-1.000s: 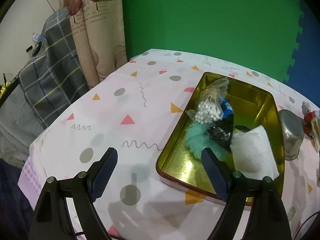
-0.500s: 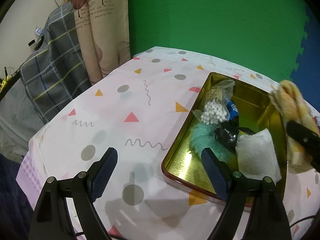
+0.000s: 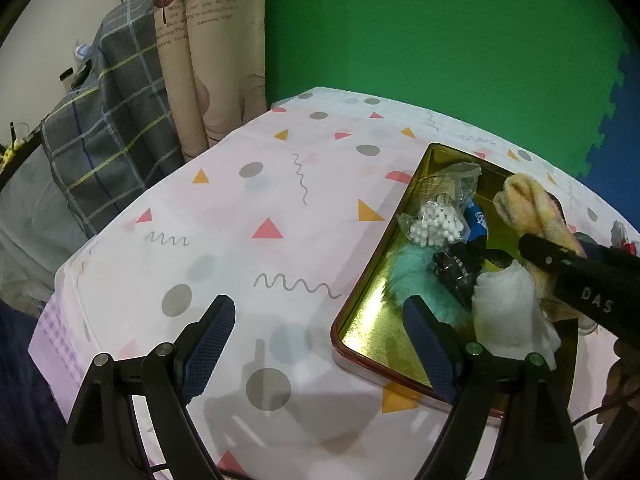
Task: Organize soft objects
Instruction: 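Carry the striped towel into the tin and open the right gripper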
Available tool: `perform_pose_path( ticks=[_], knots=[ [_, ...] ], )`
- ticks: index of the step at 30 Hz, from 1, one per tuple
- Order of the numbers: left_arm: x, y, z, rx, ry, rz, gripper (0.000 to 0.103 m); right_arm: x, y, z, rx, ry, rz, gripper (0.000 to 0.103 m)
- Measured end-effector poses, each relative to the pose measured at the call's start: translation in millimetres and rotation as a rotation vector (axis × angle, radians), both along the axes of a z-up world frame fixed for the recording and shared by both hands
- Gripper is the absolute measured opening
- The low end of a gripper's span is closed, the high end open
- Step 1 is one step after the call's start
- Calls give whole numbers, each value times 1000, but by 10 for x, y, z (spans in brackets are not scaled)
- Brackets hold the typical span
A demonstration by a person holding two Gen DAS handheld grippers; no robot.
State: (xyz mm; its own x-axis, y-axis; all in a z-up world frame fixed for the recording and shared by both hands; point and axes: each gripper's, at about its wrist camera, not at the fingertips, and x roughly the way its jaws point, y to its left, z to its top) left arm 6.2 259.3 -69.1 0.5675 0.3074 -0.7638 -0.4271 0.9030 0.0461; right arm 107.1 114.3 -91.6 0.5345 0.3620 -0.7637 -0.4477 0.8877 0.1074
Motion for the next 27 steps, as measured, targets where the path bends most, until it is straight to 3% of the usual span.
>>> perform_pose_path(
  ticks=[10,20,27],
  knots=[
    [0,-29,14,14,-2,-16,83,-8,6,-48,-3,2,6,59],
    [3,-57,11,24,-5,-18,85,-197,-168,119,29,-27,7,60],
    [4,-74,17,34,-3,-14,85,-377,-680,297,60,-69,-57,60]
  ],
)
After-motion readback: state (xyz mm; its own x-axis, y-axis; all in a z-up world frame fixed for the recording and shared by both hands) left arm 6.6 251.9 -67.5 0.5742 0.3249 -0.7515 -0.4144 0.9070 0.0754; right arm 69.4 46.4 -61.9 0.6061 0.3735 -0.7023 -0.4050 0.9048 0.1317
